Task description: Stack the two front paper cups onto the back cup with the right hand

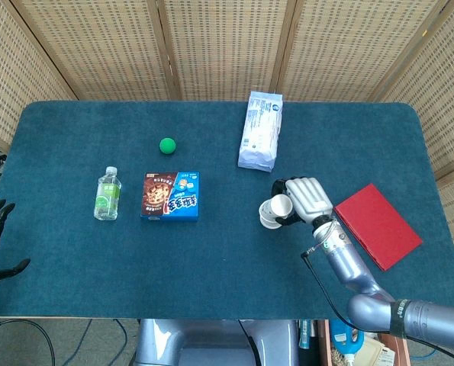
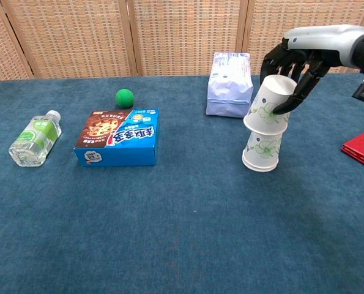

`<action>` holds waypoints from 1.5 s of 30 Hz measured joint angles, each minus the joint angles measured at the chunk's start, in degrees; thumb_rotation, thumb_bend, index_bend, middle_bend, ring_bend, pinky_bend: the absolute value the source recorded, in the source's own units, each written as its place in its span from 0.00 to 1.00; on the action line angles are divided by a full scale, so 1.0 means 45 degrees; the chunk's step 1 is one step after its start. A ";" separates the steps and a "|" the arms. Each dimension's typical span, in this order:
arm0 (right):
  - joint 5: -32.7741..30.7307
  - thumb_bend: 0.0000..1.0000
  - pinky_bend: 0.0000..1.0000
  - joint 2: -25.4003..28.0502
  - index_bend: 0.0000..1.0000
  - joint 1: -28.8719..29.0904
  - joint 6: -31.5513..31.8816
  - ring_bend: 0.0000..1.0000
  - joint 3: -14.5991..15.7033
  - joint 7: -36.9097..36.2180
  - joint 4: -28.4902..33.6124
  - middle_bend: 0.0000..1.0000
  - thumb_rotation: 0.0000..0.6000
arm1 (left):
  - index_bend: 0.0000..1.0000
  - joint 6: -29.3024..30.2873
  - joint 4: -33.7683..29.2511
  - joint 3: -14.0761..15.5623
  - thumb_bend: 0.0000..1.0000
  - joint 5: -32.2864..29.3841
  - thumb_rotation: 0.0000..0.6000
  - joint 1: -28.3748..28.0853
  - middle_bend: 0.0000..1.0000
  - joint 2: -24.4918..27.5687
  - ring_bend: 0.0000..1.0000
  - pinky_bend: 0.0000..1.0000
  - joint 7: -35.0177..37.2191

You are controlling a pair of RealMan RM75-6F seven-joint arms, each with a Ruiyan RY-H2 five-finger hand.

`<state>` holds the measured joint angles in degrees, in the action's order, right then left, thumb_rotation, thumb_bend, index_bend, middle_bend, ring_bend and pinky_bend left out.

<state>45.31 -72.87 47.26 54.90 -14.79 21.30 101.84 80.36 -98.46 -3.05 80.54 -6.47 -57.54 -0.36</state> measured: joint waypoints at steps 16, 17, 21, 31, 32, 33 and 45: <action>-0.1089 0.33 0.42 -0.0428 0.40 0.0494 -0.0019 0.33 0.0123 0.0531 -0.0640 0.32 1.00 | 0.00 -0.0053 0.0021 -0.0049 0.20 -0.0104 1.00 -0.0015 0.00 0.0066 0.00 0.00 0.0142; -0.1121 0.32 0.41 -0.0401 0.36 0.0507 -0.0121 0.30 0.0133 0.0494 -0.0618 0.28 1.00 | 0.00 -0.0060 0.0022 -0.0051 0.20 -0.0116 1.00 -0.0017 0.00 0.0063 0.00 0.00 0.0137; -0.1086 0.18 0.28 -0.0201 0.11 0.0549 -0.0578 0.12 0.0209 0.0263 -0.0551 0.06 1.00 | 0.00 -0.0055 0.0022 -0.0058 0.20 -0.0128 1.00 -0.0017 0.00 0.0055 0.00 0.00 0.0117; -0.0140 0.03 0.03 0.0330 0.02 0.0175 -0.0150 0.00 0.0301 -0.0259 0.0092 0.00 1.00 | 0.00 -0.0055 0.0024 -0.0061 0.20 -0.0129 1.00 -0.0023 0.00 0.0052 0.00 0.00 0.0116; 0.0095 0.01 0.02 0.0418 0.02 0.0064 -0.0037 0.00 0.0345 -0.0318 0.0201 0.00 1.00 | 0.00 -0.0039 0.0035 -0.0066 0.20 -0.0134 1.00 -0.0014 0.00 0.0053 0.00 0.00 0.0139; 0.0393 0.00 0.00 0.0509 0.02 -0.0075 0.0105 0.00 0.0410 -0.0401 0.0299 0.00 1.00 | 0.00 -0.0037 0.0049 -0.0067 0.20 -0.0135 1.00 -0.0011 0.00 0.0052 0.00 0.00 0.0164; 0.8011 0.00 0.00 0.1207 0.00 -0.4032 0.5221 0.00 0.2869 -0.2948 -0.0679 0.00 1.00 | 0.00 0.0212 0.0157 0.0036 0.19 0.0136 1.00 0.0064 0.00 -0.0174 0.00 0.00 -0.0243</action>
<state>81.36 -67.43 29.12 78.39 -1.87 8.03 98.79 81.32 -97.75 -2.89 81.15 -6.18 -58.32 -1.46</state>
